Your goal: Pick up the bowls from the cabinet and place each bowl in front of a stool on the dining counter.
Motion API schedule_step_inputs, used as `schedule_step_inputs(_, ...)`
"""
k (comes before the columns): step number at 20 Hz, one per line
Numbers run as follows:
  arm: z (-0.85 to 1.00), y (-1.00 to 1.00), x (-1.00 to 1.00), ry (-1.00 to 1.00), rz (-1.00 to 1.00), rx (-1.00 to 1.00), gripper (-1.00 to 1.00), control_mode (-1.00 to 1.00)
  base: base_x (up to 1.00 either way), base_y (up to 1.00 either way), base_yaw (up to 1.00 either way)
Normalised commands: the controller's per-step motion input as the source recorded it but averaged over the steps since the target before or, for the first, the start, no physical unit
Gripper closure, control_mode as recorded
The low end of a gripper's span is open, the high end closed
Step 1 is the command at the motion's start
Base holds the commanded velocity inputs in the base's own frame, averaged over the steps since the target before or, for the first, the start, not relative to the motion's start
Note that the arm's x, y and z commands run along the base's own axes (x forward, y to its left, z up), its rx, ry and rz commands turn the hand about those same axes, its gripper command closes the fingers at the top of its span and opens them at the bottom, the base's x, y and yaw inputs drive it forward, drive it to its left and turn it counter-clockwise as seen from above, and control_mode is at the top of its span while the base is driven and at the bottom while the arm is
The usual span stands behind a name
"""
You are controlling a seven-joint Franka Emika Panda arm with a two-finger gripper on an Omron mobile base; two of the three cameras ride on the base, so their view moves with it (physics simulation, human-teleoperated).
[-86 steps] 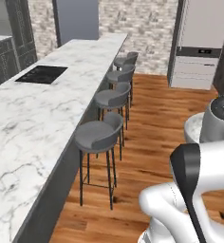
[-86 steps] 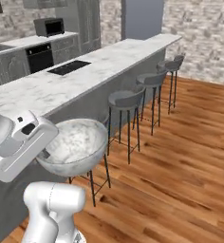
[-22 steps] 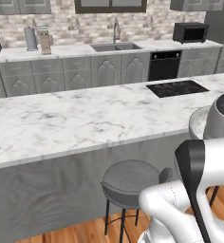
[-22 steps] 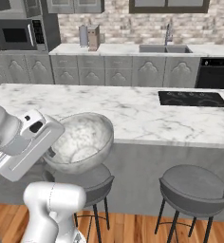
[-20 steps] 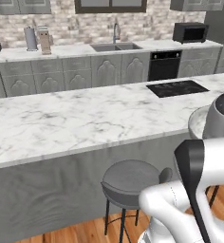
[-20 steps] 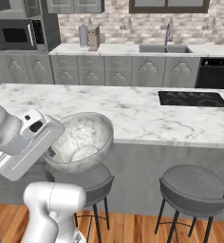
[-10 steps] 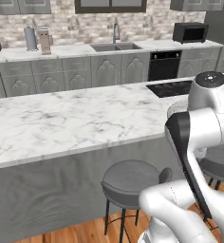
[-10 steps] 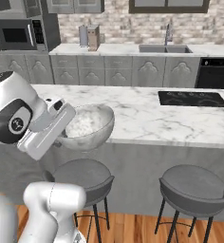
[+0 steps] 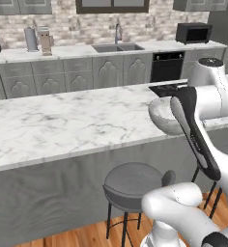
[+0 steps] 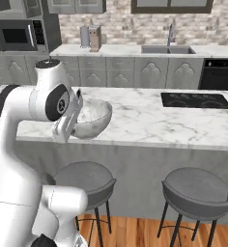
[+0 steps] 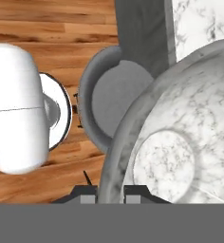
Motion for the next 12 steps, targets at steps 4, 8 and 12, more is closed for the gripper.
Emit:
schedule_step_inputs(4, 0.0, 0.05, 0.79, 0.25, 0.28, 0.04, 1.0, -1.0, 0.0, 0.0, 0.0)
schedule_step_inputs(8, -0.12, 0.32, 0.48, 0.08, 0.16, 0.0, 1.0, -1.0, 0.0, 0.0, 0.0)
schedule_step_inputs(12, -0.14, 0.35, 0.49, 0.0, -0.02, 0.02, 1.0, -1.0, 0.0, 0.0, 0.0)
